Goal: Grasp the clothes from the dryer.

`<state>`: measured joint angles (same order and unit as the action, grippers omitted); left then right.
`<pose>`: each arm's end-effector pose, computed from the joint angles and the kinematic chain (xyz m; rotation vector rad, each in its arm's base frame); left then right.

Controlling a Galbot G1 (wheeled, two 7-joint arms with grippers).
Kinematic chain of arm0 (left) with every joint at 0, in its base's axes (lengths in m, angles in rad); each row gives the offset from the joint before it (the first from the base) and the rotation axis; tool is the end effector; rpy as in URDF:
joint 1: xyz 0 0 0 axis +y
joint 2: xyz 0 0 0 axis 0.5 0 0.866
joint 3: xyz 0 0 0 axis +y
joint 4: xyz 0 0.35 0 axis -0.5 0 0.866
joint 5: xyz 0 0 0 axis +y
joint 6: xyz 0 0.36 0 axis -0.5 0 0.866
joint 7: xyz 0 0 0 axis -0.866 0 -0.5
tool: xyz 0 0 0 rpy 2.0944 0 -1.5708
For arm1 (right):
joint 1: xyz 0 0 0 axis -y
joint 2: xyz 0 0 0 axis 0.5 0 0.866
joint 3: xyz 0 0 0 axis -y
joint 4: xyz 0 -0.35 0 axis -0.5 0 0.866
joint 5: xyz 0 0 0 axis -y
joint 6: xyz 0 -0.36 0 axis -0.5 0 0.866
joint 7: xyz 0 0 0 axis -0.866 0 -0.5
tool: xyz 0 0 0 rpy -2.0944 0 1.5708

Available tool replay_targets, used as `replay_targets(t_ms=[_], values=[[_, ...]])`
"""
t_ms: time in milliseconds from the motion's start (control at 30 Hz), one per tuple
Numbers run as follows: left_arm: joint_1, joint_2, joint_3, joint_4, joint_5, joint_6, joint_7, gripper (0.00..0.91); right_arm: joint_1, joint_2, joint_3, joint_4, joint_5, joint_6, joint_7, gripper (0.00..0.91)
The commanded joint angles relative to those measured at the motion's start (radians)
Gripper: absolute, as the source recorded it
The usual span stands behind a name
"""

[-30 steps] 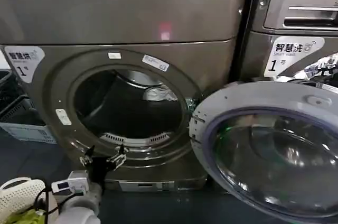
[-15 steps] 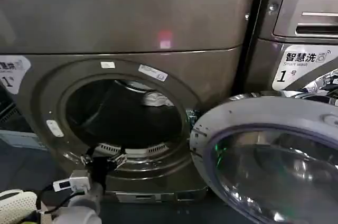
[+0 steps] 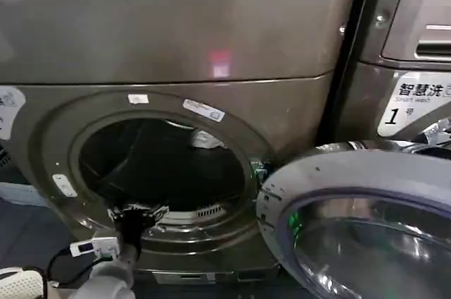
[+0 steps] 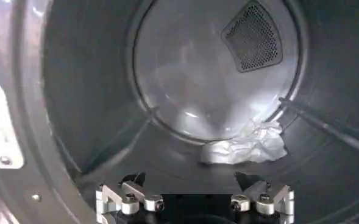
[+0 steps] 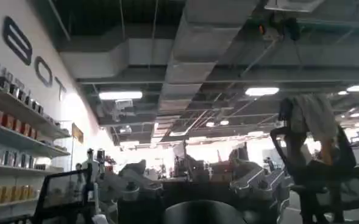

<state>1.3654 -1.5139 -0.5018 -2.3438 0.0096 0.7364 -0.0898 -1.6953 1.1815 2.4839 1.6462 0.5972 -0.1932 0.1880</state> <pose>0.2138 0.0000 -0.1744 0.0907 -2.8594 -0.1050 -0.2129 -0.4298 -0.0554 2.1962 1.7331 -0.3490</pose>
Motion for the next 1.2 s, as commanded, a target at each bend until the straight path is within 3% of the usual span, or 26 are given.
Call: replay_targets(t_ms=[33,1200], values=[[0.002,-0.001,-0.002,0.001,0.001,0.049,0.0,0.907,-0.002,-0.005,0.003,-0.004,0.0,0.001,-0.001,0.907],[-0.002,-0.002,0.002,0.02,0.0,0.049,0.003,0.907,0.001,0.004,-0.002,-0.005,-0.003,0.004,-0.001,0.907]])
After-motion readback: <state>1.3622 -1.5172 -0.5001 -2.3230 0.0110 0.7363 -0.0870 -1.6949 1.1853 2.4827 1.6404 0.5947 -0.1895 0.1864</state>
